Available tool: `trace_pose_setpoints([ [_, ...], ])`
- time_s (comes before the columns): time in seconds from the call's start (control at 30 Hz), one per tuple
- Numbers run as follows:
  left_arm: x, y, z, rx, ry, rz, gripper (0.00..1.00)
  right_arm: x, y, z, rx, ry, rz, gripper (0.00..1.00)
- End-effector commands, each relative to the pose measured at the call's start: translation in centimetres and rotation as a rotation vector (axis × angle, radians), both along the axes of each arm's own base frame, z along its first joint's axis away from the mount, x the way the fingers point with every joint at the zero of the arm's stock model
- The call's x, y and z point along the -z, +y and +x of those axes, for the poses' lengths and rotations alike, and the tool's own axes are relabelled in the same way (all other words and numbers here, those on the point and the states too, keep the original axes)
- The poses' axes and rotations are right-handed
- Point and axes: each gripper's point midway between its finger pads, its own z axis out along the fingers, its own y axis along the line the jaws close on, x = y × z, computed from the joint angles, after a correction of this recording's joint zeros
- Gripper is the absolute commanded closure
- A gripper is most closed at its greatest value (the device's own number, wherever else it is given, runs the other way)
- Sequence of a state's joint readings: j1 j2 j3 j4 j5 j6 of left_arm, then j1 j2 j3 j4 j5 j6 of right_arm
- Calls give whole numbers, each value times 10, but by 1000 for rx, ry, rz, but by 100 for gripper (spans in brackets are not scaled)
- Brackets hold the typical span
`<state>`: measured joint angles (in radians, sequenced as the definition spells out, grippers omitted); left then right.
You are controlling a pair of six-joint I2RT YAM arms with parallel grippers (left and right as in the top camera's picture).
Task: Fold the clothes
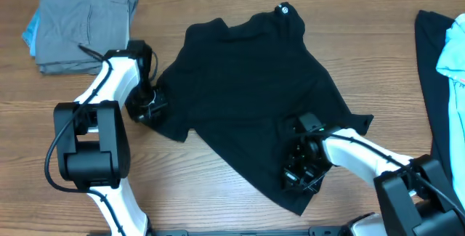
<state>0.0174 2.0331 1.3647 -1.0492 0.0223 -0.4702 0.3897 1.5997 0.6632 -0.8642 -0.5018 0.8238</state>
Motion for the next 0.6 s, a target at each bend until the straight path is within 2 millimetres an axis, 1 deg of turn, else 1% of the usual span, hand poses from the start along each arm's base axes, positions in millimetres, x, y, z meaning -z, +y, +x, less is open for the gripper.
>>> trace_pose_setpoints([
  [0.0,20,3,-28,-59,75,-12,96,16,-32,20,51,-68,-97,96],
  [0.1,33,-1,-47,-65,114,-51,96,14,-47,35,113,-90,-83,96],
  [0.17,37,0,-55,-68,132,-51,96,13,-57,44,154,-105,-80,96],
  [0.33,37,-2,-62,-105,157,-52,96,7,-89,76,278,-174,-71,96],
  [0.4,36,-7,-63,-115,164,-77,96,3,-102,88,324,-202,-71,96],
  [0.47,34,-11,-64,-120,169,-98,96,-1,-114,99,352,-235,-76,96],
  [0.57,28,-11,-68,-128,180,-97,96,-10,-130,117,404,-280,-86,96],
])
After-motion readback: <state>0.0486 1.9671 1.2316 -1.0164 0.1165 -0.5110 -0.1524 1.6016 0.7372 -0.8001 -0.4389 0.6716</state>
